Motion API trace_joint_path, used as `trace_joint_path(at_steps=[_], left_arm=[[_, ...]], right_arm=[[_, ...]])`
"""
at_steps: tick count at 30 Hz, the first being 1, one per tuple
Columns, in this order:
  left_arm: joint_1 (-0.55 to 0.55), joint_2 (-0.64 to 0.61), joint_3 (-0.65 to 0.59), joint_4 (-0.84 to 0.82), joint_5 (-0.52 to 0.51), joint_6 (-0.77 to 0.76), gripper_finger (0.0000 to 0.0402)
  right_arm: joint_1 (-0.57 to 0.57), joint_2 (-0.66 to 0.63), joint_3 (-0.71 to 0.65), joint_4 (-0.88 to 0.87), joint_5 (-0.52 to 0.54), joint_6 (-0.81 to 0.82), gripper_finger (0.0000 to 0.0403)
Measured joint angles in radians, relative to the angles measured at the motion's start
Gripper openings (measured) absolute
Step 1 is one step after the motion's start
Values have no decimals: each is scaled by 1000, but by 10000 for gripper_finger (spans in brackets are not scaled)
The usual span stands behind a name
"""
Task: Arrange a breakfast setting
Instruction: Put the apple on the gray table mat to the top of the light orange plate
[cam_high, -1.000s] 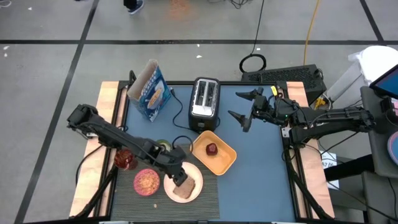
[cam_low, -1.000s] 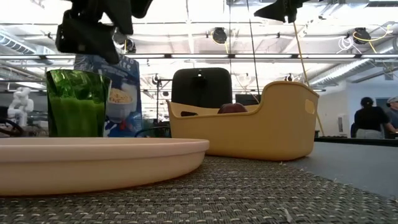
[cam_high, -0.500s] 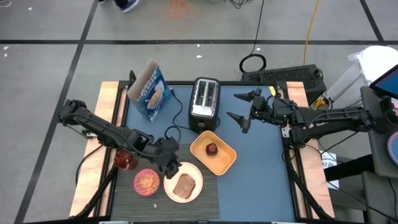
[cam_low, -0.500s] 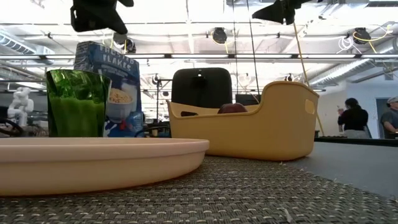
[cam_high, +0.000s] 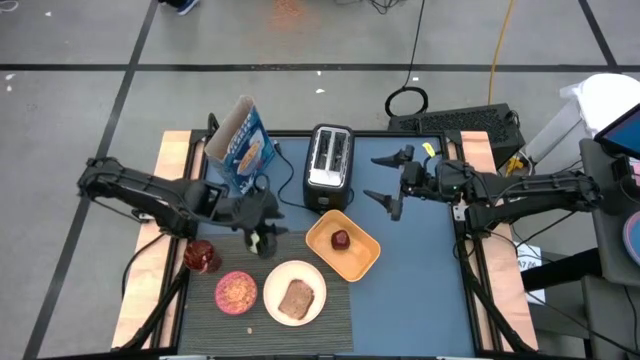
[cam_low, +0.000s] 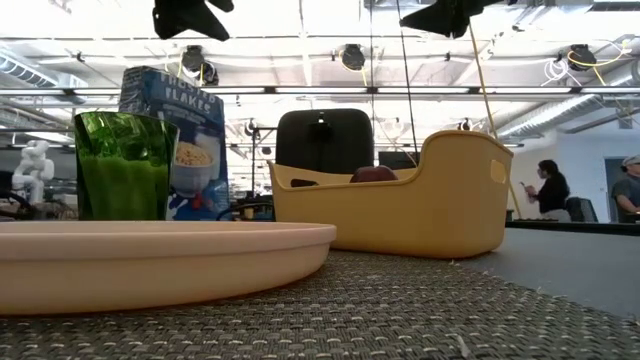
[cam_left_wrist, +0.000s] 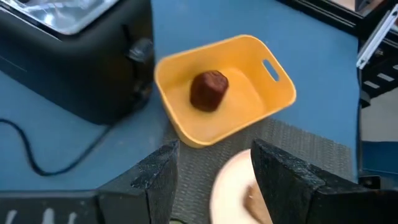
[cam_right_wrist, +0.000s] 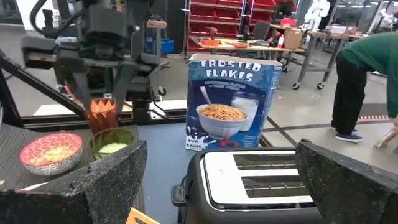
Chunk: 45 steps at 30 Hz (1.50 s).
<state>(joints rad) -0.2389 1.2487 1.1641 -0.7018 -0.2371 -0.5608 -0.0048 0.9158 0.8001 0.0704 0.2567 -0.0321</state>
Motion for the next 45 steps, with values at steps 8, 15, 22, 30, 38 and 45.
trace_joint_path(at_steps=[8,15,22,30,38,45], left_arm=[[64,-47,0,-6,0,88,205],[71,-42,0,-9,0,93,205],[66,-40,0,-6,1,81,205],[66,-40,0,-5,1,72,205],[66,-40,0,-5,2,58,205],[66,-40,0,-4,2,58,205]], right_arm=[[14,64,0,64,-106,91,393],[91,166,0,161,-108,97,393],[188,246,0,181,-104,98,393],[232,334,0,204,-61,99,393],[257,383,100,78,-45,69,393],[253,443,199,-63,-40,65,393]])
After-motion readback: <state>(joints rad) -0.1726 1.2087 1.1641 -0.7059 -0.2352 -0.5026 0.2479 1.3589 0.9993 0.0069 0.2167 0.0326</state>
